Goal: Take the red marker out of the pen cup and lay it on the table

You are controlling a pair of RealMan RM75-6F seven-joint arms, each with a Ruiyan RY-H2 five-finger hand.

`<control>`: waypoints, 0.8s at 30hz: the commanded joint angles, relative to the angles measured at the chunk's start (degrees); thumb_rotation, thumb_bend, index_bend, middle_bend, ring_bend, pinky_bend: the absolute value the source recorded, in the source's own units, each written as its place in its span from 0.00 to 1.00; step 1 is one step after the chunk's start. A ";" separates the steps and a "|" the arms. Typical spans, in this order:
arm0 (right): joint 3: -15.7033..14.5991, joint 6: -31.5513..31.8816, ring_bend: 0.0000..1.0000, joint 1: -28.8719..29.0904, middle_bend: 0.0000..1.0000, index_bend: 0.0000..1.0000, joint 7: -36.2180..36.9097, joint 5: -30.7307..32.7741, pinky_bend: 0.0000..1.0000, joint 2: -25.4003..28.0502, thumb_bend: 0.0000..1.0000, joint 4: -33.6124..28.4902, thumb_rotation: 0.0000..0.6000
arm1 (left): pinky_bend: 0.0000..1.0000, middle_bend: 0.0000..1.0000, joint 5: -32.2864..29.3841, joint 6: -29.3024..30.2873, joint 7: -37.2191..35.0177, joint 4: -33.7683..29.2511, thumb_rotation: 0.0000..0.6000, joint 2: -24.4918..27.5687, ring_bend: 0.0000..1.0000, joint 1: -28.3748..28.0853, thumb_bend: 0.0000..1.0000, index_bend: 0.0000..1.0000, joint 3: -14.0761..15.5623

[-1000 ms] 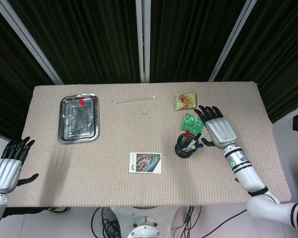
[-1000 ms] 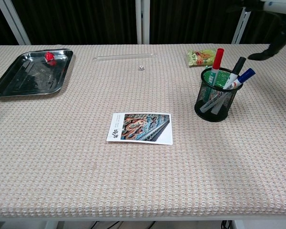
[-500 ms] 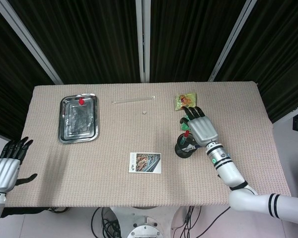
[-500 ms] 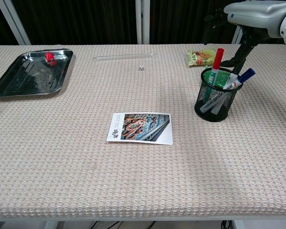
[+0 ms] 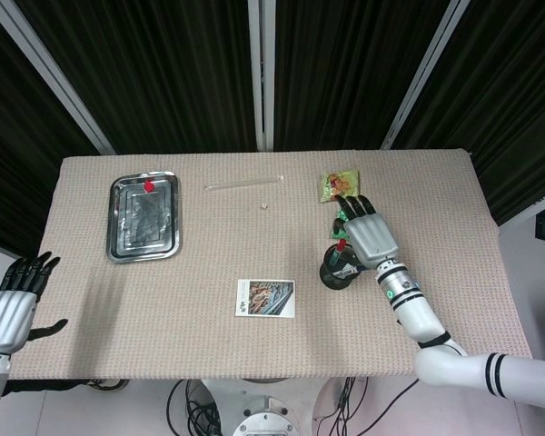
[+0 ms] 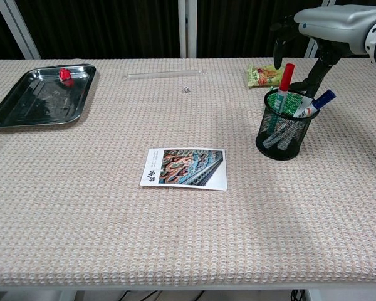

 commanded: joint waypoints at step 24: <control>-1.31 0.76 0.00 1.34 0.03 0.54 0.46 1.05 0.00 -1.56 0.29 1.72 1.00 | 0.02 0.00 -0.41 -0.77 -0.85 1.04 1.00 -0.23 0.00 -0.15 0.10 0.04 -0.05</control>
